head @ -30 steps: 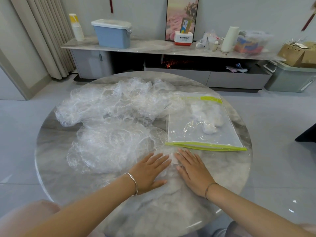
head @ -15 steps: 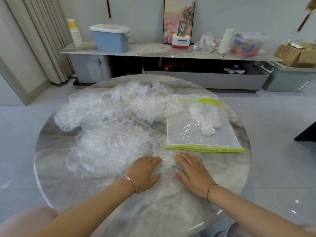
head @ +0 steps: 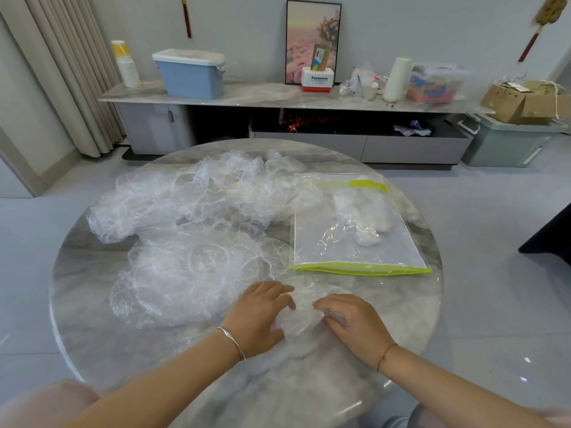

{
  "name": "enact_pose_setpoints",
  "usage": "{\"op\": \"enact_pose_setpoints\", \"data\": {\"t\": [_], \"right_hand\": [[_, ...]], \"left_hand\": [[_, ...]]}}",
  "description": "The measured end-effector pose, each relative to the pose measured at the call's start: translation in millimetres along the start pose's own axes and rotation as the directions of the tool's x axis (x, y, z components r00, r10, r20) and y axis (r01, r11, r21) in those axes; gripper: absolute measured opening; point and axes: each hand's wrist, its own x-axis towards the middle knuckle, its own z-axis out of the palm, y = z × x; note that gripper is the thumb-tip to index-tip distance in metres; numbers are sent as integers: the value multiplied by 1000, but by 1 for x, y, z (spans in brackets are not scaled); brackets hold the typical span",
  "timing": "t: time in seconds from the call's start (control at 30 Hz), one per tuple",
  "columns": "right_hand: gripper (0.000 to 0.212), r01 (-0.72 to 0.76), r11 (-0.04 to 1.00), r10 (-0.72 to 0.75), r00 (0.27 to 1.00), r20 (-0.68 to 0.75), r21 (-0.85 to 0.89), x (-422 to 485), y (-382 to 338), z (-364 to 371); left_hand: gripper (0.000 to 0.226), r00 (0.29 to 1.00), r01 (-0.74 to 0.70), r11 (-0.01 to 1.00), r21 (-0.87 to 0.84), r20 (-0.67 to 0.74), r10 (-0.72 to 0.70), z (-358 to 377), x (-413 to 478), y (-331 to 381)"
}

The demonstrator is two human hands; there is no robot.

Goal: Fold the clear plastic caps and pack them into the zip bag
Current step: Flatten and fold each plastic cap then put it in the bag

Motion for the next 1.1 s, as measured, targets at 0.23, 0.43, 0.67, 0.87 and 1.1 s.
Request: {"op": "enact_pose_setpoints", "data": {"t": [0.23,0.43,0.67,0.87,1.1], "right_hand": [[27,125,978,-123,992,22,-168,-9,0,0],[29,1,1000,-1,997,79,1,-14,8,5],[15,-318,897,278,946,166,308,-8,5,-4],[41,-453,861,444,891,91,233,-3,3,-1],[37,110,967,-114,993,-3,-230,-1,-6,-7]], "left_hand": [[15,990,-141,980,-143,-36,138,-4,1,15],[52,993,-52,995,-84,103,61,13,-4,13],[35,964,261,943,-208,112,-242,13,3,8],[17,939,342,905,-254,123,-321,13,6,6],[42,914,403,870,-285,173,-367,13,8,7]]}}
